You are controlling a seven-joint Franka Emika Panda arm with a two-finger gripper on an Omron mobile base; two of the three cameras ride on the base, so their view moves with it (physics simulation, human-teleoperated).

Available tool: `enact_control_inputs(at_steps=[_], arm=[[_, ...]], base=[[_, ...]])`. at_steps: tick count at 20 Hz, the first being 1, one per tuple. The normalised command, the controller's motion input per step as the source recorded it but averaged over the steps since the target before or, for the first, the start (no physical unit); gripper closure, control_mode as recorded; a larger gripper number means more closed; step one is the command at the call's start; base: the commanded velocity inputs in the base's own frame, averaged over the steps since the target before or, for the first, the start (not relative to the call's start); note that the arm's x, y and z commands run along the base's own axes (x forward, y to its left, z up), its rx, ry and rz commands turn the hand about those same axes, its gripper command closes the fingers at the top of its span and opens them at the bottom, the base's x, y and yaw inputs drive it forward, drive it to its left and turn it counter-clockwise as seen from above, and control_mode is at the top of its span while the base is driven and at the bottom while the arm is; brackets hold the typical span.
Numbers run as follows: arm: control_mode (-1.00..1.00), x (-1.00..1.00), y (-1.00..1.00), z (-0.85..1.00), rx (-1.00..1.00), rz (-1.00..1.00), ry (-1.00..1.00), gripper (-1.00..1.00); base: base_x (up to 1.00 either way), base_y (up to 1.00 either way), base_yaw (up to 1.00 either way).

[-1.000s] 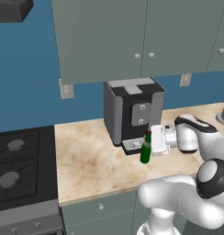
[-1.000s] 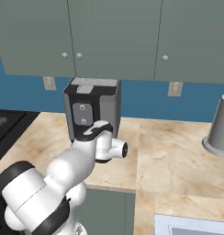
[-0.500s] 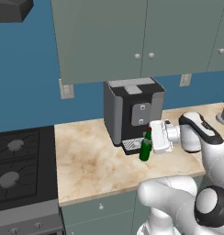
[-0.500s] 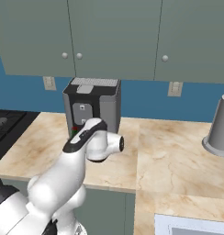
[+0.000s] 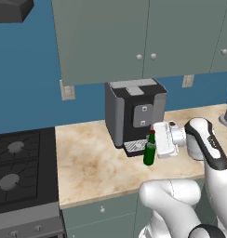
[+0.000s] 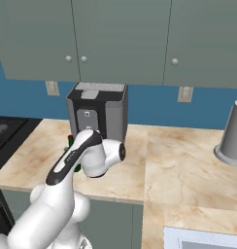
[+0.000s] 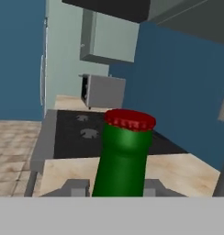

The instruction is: Place the drinks on the dining counter in a tight cluster.

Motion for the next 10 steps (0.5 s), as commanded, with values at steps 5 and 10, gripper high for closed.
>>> enact_control_inputs(at_steps=[5, 10], arm=[[-1.0, 0.0, 0.0, 0.0, 0.0, 0.0, 0.0, 1.0], [1.0, 0.0, 0.0, 0.0, 0.0, 0.0, 0.0, 1.0]], base=[[0.0, 0.0, 0.0], [-0.05, 0.0, 0.0]])
